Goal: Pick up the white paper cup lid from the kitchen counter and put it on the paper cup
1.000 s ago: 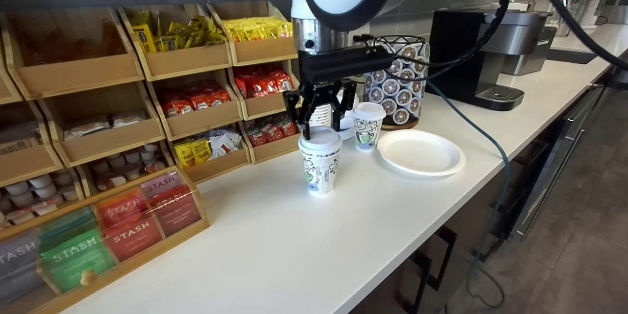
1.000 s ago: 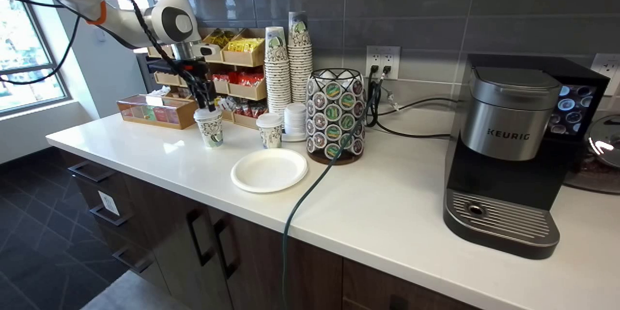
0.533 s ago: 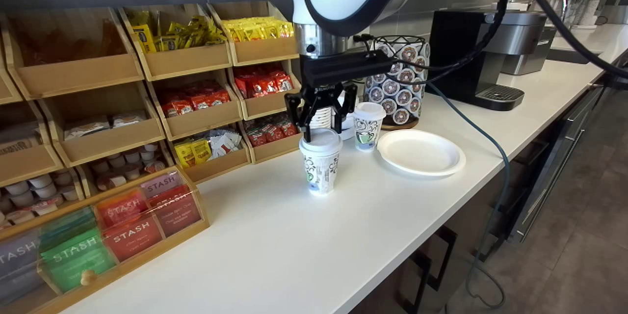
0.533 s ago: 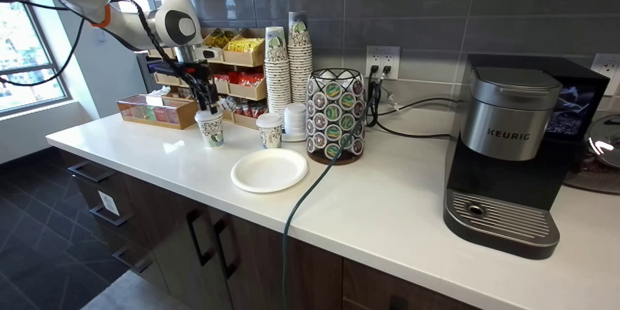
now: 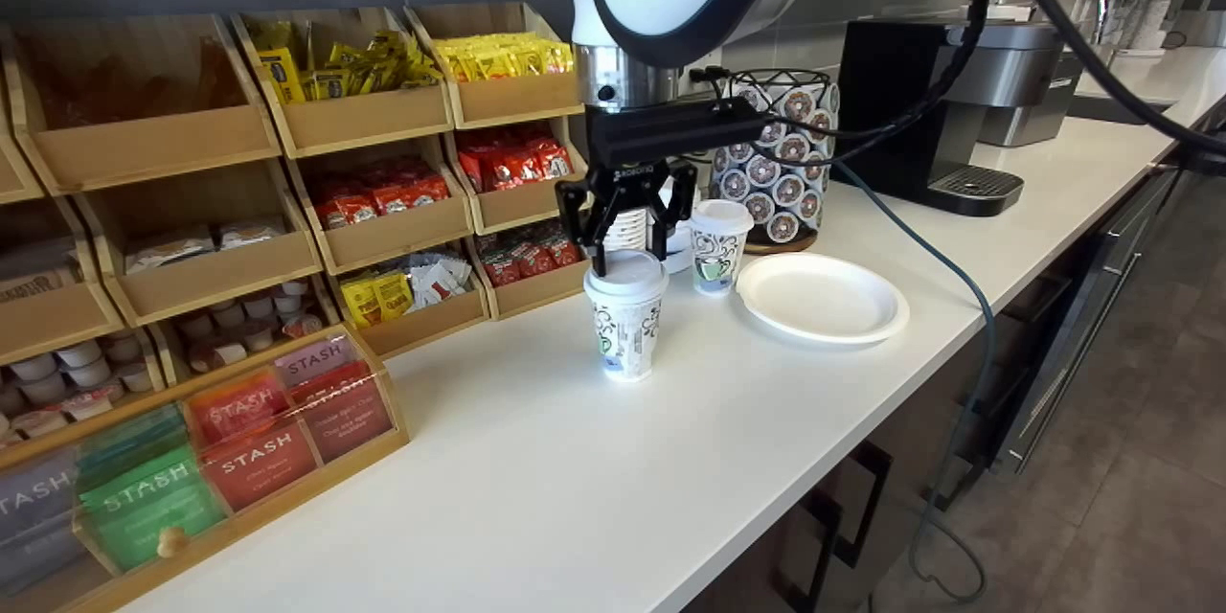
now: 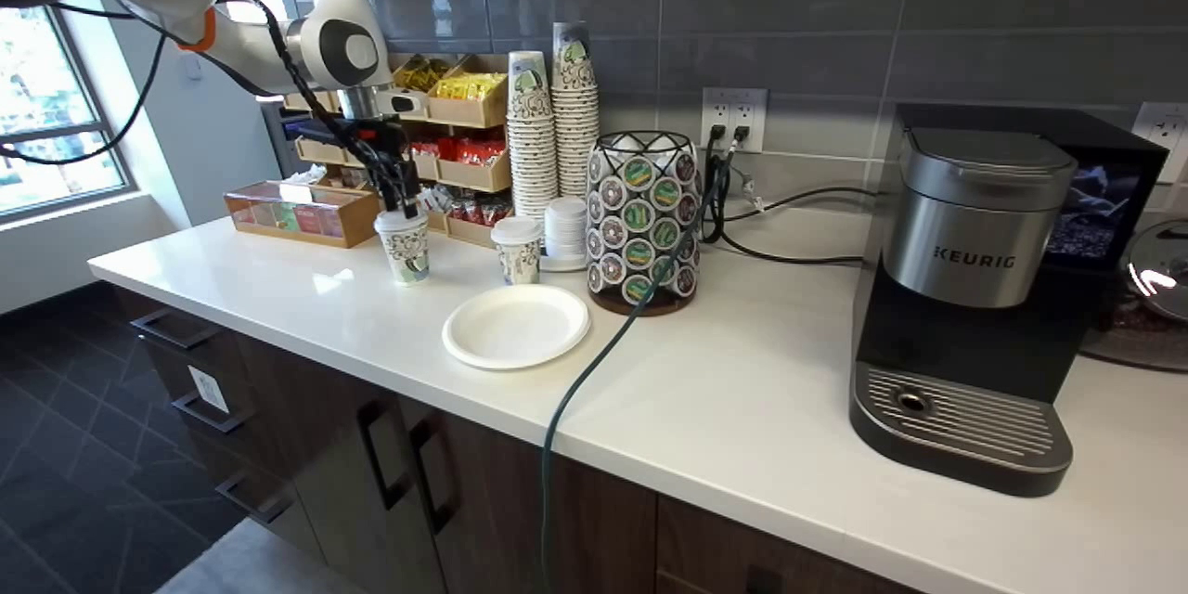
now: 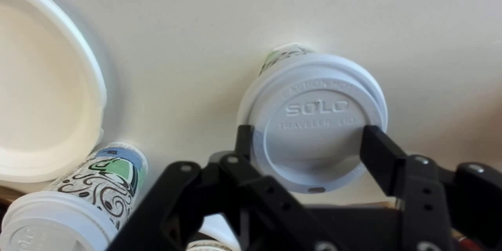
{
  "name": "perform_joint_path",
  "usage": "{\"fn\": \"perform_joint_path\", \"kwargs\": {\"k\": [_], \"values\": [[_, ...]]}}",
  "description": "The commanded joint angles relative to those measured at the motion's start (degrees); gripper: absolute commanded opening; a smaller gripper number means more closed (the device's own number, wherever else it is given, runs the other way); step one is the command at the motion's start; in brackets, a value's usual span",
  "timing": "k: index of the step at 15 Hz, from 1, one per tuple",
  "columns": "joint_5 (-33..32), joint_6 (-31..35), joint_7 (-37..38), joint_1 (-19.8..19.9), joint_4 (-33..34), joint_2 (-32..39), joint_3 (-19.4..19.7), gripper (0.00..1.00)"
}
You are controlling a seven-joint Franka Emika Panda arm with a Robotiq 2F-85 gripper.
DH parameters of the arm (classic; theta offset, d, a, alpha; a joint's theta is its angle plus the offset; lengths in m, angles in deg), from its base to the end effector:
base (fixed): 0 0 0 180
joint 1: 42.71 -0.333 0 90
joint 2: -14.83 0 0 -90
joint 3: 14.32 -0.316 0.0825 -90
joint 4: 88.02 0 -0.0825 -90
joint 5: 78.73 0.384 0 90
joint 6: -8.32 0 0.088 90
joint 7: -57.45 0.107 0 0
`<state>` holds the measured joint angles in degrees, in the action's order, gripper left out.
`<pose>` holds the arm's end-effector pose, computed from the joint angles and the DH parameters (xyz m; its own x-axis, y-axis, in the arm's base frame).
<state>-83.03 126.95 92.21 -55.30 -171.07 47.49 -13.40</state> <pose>0.7008 0.1429 0.3601 0.9310 -0.3552 0.0841 -0.3590 -0.9327 0.0344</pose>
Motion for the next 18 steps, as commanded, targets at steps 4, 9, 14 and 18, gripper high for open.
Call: {"fn": "perform_joint_path", "kwargs": {"k": [4,9,14,18], "values": [[-0.1,-0.6,-0.1,-0.7,-2.3,-2.7,-0.1,0.78],[-0.4,0.8,-0.4,-1.0,-6.7,-6.3,-0.6,0.83],[-2.5,4.4,-3.6,-1.6,-17.9,-15.0,-1.8,0.90],[-2.1,10.3,-12.4,-0.2,-28.9,-25.1,-4.1,1.00]]}}
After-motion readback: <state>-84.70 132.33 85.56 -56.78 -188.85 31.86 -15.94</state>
